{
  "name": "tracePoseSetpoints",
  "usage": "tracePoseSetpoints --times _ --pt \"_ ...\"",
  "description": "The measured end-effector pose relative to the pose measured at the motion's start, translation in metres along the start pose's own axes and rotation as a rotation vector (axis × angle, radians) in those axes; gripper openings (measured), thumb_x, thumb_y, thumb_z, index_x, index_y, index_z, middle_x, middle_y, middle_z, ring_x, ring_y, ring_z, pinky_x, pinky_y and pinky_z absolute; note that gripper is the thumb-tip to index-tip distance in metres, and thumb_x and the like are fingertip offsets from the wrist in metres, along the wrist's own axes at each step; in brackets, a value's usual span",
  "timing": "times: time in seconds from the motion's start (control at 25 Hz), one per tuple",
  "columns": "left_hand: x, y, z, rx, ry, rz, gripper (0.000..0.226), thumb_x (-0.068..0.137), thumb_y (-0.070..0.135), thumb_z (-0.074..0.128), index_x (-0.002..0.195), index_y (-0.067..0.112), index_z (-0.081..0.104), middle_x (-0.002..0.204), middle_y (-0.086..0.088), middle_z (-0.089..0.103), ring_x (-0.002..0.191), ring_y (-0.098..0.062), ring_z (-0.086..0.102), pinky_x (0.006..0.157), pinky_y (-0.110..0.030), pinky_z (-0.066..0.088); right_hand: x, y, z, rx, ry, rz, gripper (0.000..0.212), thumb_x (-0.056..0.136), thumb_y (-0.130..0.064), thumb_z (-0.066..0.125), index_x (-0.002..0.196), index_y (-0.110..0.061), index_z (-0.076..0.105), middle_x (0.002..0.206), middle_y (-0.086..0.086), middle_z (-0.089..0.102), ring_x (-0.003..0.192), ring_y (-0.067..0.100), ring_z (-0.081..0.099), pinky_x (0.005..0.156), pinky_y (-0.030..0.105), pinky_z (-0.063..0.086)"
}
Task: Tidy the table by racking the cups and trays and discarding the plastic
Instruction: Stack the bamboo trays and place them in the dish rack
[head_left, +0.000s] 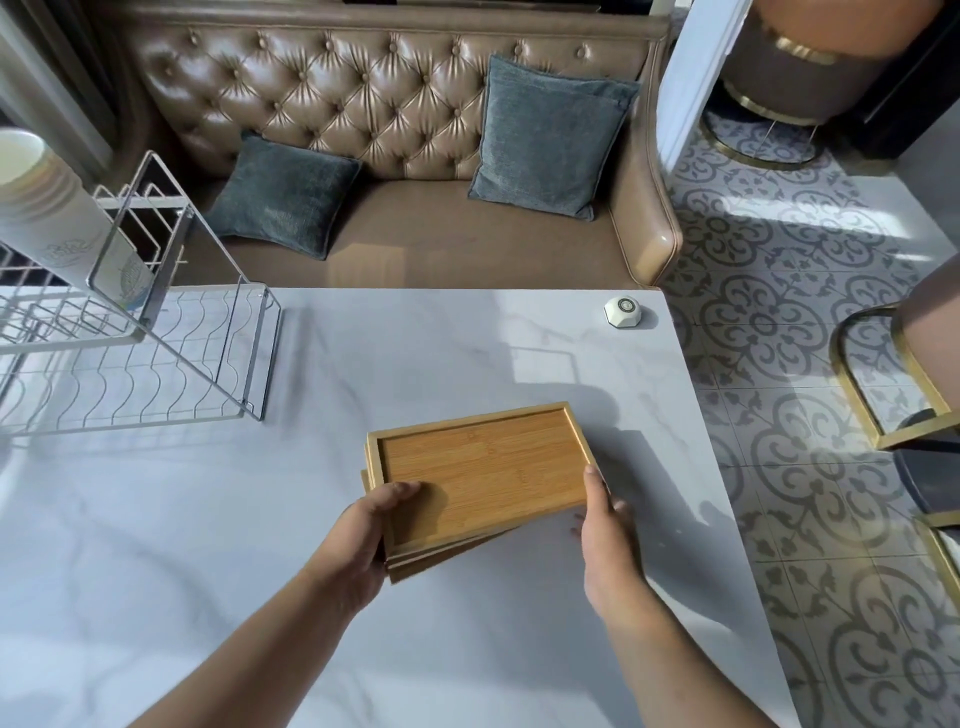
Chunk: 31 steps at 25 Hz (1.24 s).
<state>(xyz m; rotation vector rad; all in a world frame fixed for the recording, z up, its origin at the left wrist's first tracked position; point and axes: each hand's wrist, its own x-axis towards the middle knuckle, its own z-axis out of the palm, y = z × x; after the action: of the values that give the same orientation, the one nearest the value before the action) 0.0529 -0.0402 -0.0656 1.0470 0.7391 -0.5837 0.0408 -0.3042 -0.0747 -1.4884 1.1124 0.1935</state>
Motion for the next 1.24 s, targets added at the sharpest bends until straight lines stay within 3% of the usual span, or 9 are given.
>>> tracePoseSetpoints --times 0.08,0.2,0.48,0.6,0.76,0.84,1.04,1.16,1.24 --pt "-0.008 -0.012 0.011 -0.048 0.006 0.009 0.045 0.085 0.023 0.072 0.126 0.007 0.066 0.115 -0.021 0.077 0.105 -0.04 0.072 0.087 -0.052 0.061 -0.025 0.015 0.011 0.199 -0.147 0.159 0.093 0.052 -0.079 0.078 0.115 -0.012 0.065 0.098 0.006 0.068 0.088 0.028 0.066 0.084 0.044 0.056" --pt "-0.019 -0.029 0.026 -0.062 -0.024 0.024 0.054 0.078 0.025 0.076 0.128 0.006 0.065 0.118 -0.024 0.076 0.112 -0.043 0.071 0.101 -0.06 0.055 -0.05 0.022 0.031 0.309 -0.379 0.308 0.089 0.045 -0.065 0.089 0.115 -0.015 0.069 0.105 0.016 0.075 0.096 0.032 0.071 0.077 0.041 0.061" --pt "-0.036 -0.045 0.032 0.006 -0.074 0.066 0.068 0.07 0.03 0.085 0.132 0.009 0.064 0.122 -0.02 0.075 0.117 -0.041 0.07 0.103 -0.062 0.053 -0.053 0.015 0.032 0.472 -0.423 0.217 0.073 0.06 -0.046 0.091 0.122 -0.014 0.067 0.092 0.011 0.079 0.085 0.027 0.071 0.065 0.037 0.059" --pt "-0.046 -0.045 0.009 -0.005 -0.159 -0.022 0.079 0.069 0.038 0.087 0.14 0.016 0.059 0.131 -0.014 0.072 0.119 -0.034 0.07 0.089 -0.047 0.061 -0.057 0.006 0.04 0.378 -0.481 0.098 0.069 0.062 -0.045 0.092 0.122 -0.021 0.068 0.112 0.011 0.078 0.103 0.032 0.072 0.075 0.041 0.058" --pt "-0.055 -0.022 -0.044 -0.063 -0.219 -0.074 0.09 0.074 0.072 0.067 0.139 0.011 0.066 0.141 -0.02 0.065 0.13 -0.033 0.064 0.111 -0.056 0.045 -0.058 -0.008 0.042 0.218 -0.641 -0.008 0.075 0.06 -0.043 0.092 0.128 -0.022 0.067 0.121 0.009 0.076 0.115 0.033 0.071 0.104 0.057 0.052" --pt "-0.055 0.001 -0.061 0.1 -0.257 -0.039 0.094 0.075 0.081 0.056 0.133 0.009 0.07 0.14 -0.023 0.064 0.132 -0.032 0.062 0.115 -0.054 0.041 -0.056 -0.013 0.041 0.179 -0.741 -0.035 0.069 0.058 -0.04 0.097 0.121 -0.023 0.074 0.124 0.011 0.075 0.116 0.032 0.071 0.104 0.057 0.051" --pt "-0.055 0.047 -0.038 0.487 -0.409 0.114 0.07 0.093 0.065 0.06 0.14 0.014 0.064 0.139 -0.013 0.068 0.13 -0.031 0.063 0.109 -0.047 0.048 -0.071 -0.021 0.05 -0.055 -0.862 -0.13 0.045 0.07 -0.033 0.092 0.113 -0.029 0.079 0.122 0.003 0.076 0.117 0.02 0.071 0.098 0.039 0.055" --pt "-0.054 0.043 -0.028 0.438 -0.282 0.216 0.072 0.08 0.048 0.085 0.138 0.016 0.06 0.13 -0.006 0.074 0.119 -0.023 0.071 0.101 -0.041 0.056 -0.08 -0.025 0.053 -0.166 -0.895 -0.207 0.038 0.081 -0.022 0.087 0.117 -0.027 0.077 0.121 -0.001 0.077 0.114 0.015 0.071 0.085 0.024 0.058" --pt "-0.054 0.029 -0.033 0.415 -0.203 0.24 0.081 0.077 0.046 0.088 0.142 0.016 0.051 0.132 -0.003 0.073 0.12 -0.02 0.07 0.104 -0.043 0.055 -0.086 -0.03 0.052 -0.317 -0.862 -0.256 0.046 0.076 -0.039 0.09 0.118 -0.03 0.074 0.12 -0.007 0.077 0.116 0.014 0.07 0.093 0.026 0.056"
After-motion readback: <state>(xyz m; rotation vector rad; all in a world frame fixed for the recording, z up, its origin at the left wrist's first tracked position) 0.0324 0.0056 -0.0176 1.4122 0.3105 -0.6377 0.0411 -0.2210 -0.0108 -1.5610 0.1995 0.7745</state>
